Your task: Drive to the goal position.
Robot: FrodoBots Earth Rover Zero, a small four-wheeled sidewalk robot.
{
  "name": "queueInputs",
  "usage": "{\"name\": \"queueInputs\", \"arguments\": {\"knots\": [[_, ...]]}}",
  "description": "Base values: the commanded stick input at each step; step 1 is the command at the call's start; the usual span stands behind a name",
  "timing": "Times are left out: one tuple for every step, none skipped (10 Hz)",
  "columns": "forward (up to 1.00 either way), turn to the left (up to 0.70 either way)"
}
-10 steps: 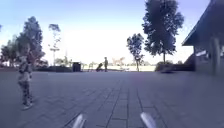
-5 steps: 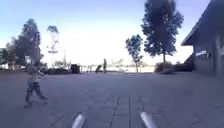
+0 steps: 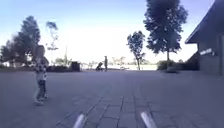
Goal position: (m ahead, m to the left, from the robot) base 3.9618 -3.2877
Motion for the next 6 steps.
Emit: {"name": "queueInputs", "arguments": {"knots": [[0.98, -0.39], [0.98, -0.39], [0.98, -0.39], [0.98, -0.39], [0.98, -0.39], [0.98, -0.39]]}}
